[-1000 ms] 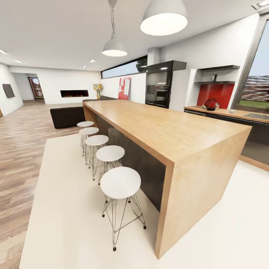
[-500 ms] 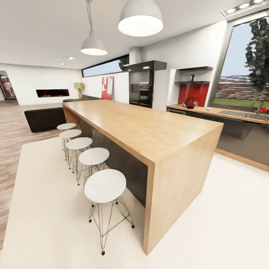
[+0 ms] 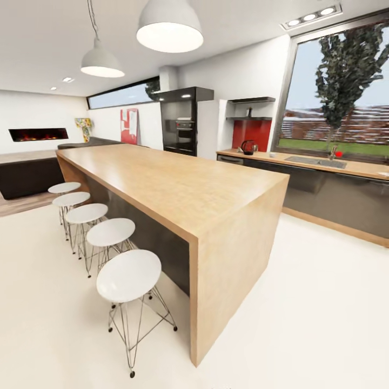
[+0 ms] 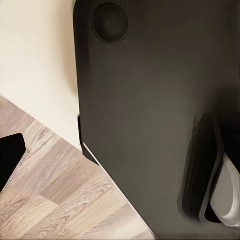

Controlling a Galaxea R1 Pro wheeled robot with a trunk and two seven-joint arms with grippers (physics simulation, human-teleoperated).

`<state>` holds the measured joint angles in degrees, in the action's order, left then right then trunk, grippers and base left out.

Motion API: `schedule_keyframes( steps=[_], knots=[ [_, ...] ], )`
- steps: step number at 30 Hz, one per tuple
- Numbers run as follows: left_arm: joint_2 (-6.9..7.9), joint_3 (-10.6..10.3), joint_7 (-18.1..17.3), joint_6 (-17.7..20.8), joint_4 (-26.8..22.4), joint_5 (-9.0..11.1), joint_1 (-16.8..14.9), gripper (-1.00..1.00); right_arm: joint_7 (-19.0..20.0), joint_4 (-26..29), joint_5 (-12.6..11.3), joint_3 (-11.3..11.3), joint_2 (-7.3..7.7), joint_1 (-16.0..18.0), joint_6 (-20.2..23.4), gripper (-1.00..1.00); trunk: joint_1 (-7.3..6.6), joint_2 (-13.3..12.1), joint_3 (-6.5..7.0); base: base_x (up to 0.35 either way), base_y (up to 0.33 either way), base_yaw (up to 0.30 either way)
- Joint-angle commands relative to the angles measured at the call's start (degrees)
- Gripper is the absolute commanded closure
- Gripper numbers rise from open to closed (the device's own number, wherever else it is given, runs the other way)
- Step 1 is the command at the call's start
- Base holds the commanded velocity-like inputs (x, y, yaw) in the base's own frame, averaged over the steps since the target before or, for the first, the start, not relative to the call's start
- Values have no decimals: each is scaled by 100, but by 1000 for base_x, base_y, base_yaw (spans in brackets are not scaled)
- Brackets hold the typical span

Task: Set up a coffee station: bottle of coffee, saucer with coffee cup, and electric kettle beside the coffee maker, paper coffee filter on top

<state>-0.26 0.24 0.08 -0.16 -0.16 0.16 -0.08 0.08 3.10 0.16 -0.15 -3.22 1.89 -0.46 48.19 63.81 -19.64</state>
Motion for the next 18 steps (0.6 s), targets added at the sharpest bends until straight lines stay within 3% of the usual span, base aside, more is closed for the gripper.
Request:
schedule_keyframes(
  steps=[1,18],
  knots=[
    [0,2,1,-2,-2,2,-1,-100,1,-2,2,-2,1,4,-5,-100,-23,-38,9,0,0,-287],
    [-9,-15,1,-2,-2,2,-1,-100,-17,-2,2,-2,0,4,-6,-100,-396,-720,255,0,0,-287]
  ],
)
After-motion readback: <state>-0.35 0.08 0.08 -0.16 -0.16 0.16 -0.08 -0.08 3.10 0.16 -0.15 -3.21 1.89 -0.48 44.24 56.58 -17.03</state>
